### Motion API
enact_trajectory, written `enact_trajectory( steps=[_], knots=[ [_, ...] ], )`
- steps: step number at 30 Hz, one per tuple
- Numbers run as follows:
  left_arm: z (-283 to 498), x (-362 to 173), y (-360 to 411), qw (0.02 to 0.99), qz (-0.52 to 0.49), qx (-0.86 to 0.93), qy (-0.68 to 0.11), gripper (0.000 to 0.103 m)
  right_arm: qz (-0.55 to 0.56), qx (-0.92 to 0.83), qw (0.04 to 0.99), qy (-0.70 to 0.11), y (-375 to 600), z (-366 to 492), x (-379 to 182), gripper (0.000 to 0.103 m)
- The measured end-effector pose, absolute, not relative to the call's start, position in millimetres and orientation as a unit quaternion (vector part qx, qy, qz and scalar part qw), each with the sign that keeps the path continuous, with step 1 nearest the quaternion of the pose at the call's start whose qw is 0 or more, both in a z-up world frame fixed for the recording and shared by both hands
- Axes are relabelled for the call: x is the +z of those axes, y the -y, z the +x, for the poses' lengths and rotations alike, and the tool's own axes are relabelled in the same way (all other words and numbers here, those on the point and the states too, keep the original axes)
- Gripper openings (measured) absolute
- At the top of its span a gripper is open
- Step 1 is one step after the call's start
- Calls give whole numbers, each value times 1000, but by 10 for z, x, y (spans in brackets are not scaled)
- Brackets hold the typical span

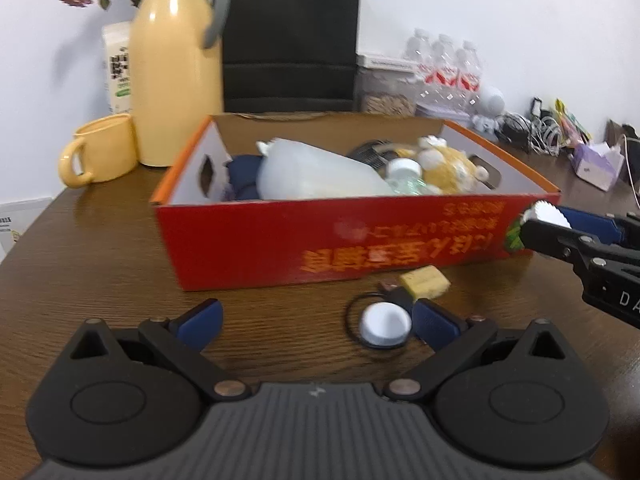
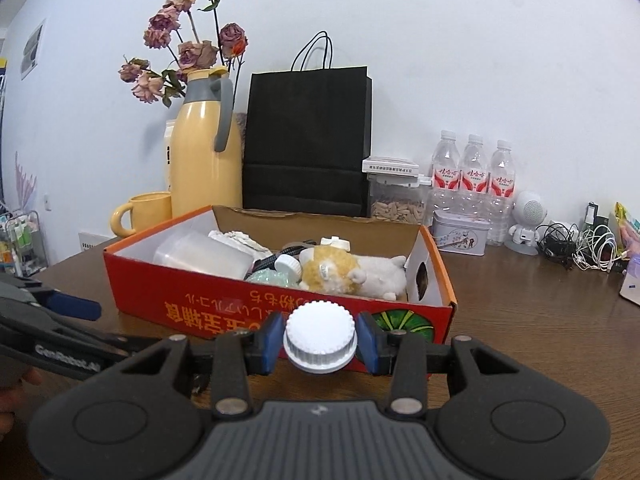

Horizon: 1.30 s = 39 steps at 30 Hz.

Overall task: Organize objects
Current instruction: 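Grasp the black USB cable with the left tool while the right tool holds the cap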

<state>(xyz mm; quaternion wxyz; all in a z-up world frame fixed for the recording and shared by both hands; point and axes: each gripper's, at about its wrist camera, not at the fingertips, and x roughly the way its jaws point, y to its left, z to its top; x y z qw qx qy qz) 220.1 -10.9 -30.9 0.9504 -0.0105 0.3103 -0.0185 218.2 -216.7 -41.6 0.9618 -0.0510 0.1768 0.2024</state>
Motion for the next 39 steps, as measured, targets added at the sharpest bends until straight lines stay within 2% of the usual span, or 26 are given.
enact_trajectory(
  steps=[11, 14, 18, 23, 31, 33, 36, 38, 39],
  knots=[
    [2366, -411, 435, 944, 17, -11, -330, 103, -45, 206, 963, -169, 2281, 2156, -397, 39],
    [2383, -431, 454, 940, 6, -18, -340, 84, -47, 210, 962, -168, 2266, 2134, -393, 39],
    [2370, -425, 474, 943, 9, -21, -333, 69, -49, 216, 961, -166, 2259, 2116, -386, 39],
    [2347, -403, 466, 945, 4, -27, -326, 59, -49, 217, 961, -165, 2257, 2104, -383, 39],
    [2240, -338, 491, 952, 14, -42, -302, 38, -50, 217, 961, -164, 2254, 2100, -382, 39],
    [2222, -332, 493, 953, 15, -42, -299, 38, -50, 217, 961, -164, 2253, 2098, -381, 39],
    [2213, -310, 478, 956, 10, -38, -292, 52, -50, 217, 961, -165, 2249, 2096, -380, 39],
    [2230, -290, 486, 957, 15, -37, -289, 52, -50, 217, 961, -165, 2251, 2097, -380, 39],
    [2259, -285, 503, 956, 18, -39, -291, 46, -51, 217, 961, -165, 2245, 2094, -379, 39]
  ],
)
